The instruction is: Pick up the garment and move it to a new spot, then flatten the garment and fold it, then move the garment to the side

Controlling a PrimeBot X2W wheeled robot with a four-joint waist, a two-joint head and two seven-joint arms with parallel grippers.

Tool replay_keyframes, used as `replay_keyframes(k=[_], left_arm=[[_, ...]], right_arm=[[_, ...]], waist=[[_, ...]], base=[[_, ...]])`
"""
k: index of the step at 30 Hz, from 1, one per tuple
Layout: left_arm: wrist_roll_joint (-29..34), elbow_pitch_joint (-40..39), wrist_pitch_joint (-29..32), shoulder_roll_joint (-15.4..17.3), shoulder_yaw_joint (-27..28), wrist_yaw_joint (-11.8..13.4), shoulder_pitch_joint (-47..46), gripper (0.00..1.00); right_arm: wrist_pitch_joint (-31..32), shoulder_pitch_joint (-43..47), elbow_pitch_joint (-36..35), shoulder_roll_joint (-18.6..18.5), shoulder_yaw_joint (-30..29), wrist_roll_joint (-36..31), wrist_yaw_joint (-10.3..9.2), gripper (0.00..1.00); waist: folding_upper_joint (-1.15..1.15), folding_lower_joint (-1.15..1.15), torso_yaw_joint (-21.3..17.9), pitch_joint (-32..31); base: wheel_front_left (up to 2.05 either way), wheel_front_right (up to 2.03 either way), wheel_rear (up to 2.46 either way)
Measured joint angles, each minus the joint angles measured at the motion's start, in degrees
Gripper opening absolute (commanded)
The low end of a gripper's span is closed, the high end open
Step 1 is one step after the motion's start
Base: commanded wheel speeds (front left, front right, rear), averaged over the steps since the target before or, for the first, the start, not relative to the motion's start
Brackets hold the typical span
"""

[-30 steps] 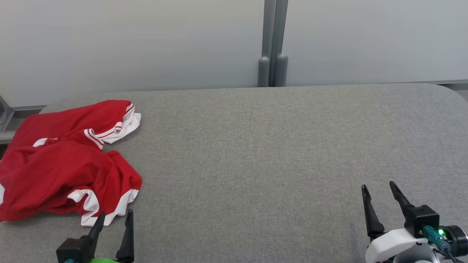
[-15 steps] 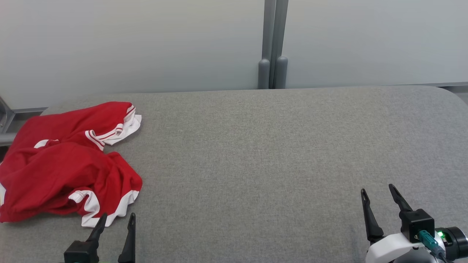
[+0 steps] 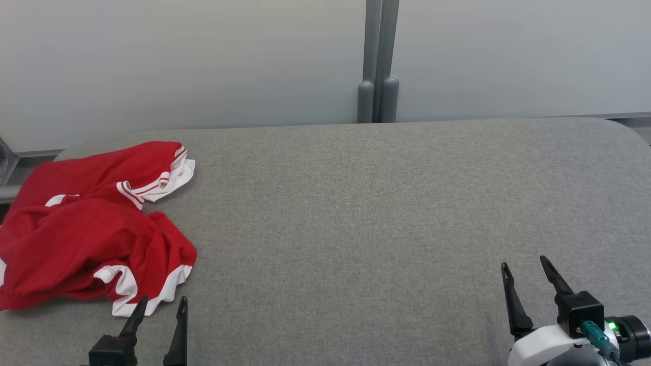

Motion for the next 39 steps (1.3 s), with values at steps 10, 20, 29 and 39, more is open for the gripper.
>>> replay_keyframes(k=[10,20,29,39], left_arm=[[0.0,0.21,0.01,-0.04,-0.37,0.0,-0.04,1.0],[0.08,0.55,0.0,0.1,-0.75,-0.08,-0.59,1.0],[0.38,0.98,0.0,1.22,2.41,-0.09,0.3,1.0],[1.04,-2.6,-0.09,-1.97,10.03,0.6,2.64,1.0]], right_arm=[[0.0,0.03,-0.63,0.0,0.56,0.03,0.01,1.0],[0.0,0.91,-0.98,0.03,4.81,0.91,0.01,1.0],[-0.01,-1.29,0.41,-0.07,11.83,1.72,0.02,1.0],[-0.01,-9.33,4.23,0.12,18.81,1.79,0.02,1.0]], waist=[[0.0,0.0,0.86,-0.21],[0.0,0.0,6.17,-0.79],[0.0,0.0,16.43,-1.72],[0.0,0.0,24.72,-0.09]], base=[[0.0,0.0,0.0],[0.0,0.0,0.0],[0.0,0.0,0.0],[0.0,0.0,0.0]])
